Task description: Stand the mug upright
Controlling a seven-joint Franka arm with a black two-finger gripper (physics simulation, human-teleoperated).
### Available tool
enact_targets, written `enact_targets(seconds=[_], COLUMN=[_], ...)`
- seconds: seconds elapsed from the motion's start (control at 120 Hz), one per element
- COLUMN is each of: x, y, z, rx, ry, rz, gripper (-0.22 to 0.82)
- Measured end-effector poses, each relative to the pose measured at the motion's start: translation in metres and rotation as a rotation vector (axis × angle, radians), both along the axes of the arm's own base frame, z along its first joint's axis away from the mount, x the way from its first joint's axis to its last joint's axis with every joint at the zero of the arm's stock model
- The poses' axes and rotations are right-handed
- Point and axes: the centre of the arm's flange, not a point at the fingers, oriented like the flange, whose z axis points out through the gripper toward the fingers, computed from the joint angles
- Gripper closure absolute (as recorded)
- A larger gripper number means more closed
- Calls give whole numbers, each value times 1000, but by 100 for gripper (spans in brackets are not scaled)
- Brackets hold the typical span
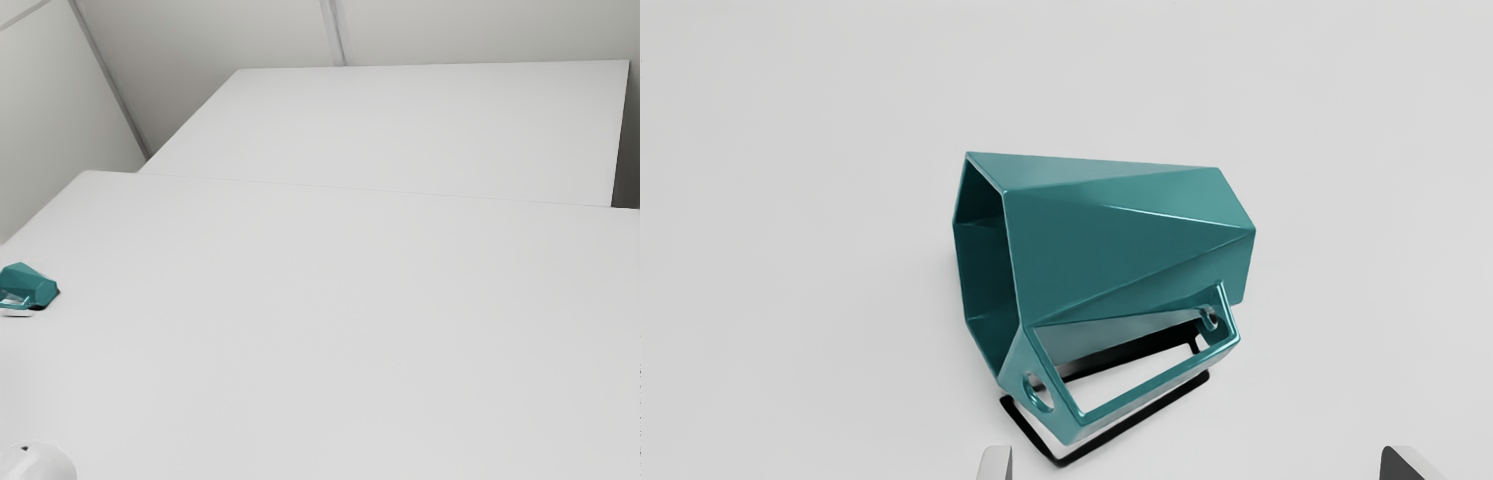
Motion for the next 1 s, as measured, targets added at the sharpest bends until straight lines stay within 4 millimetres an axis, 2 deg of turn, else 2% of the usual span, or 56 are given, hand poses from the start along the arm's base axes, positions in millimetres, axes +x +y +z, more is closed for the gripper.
enact_targets(seconds=[0.167, 0.425, 0.55, 0.867, 1.0], x=[12, 30, 32, 35, 44], y=[9, 9, 8, 9, 4], z=[-11, -34, -46, -51, -53], rx=[-24, -85, -112, -129, -142], ry=[-89, -167, -180, -197, -208], rz=[13, 4, -3, -21, -36], gripper=[0, 0, 0, 0, 0])
